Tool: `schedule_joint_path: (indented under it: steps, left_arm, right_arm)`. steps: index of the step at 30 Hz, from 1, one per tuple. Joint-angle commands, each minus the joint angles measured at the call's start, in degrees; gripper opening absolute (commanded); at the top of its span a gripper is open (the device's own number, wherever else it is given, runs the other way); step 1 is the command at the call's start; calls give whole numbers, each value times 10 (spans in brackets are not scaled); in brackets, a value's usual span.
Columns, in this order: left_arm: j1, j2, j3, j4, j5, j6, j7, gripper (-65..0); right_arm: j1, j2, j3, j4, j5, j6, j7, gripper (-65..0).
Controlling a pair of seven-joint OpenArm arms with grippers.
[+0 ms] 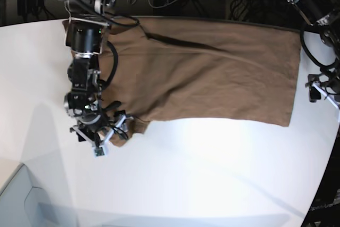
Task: Layout the t-shirt on the table in an organized manner, then fold the t-shirt properly
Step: 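Release the shirt and move the right gripper to the hem corner, then grasp the hem corners with both grippers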
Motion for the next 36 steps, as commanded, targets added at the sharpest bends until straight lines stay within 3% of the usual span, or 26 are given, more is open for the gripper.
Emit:
schedule_joint_path:
  steps: [1, 4, 13, 19, 22, 25, 28, 33, 36]
  left_arm:
    - [-15, -12, -1, 9, -7, 2, -11, -134]
    - [-16, -12, -1, 9, -6, 2, -11, -134]
    - [-19, -10, -1, -29, -6, 4, -11, -134]
    - [-62, -15, 16, -98, -6, 8, -20, -132]
    - [-69, -26, 64, -138, -6, 9, -74, -131]
    - [-74, -28, 105, -167, -6, 10, -124, -131]
    - [-91, -28, 127, -203, -6, 15, -152, -131]
    - [-131, -26, 133, -279, -6, 71, -195, -130]
    - [-151, -25, 152, -320, -6, 71, -228, -130]
  right_arm:
    - [25, 4, -1, -7, 5, -7, 21, -173]
    - [36, 15, 0, -52, 6, -36, 51, -173]
    - [31, 28, 0, -99, 7, -40, 76, -201]
    - [21, 28, 0, -99, 7, -40, 76, -423]
    - [20, 29, 0, -99, 7, -40, 76, -550]
    - [20, 30, 0, -99, 7, -40, 75, -620]
    - [20, 31, 0, -99, 7, -40, 73, -627]
    - [12, 31, 0, -99, 7, -40, 72, -627]
    - [8, 31, 0, -99, 7, -40, 75, -627]
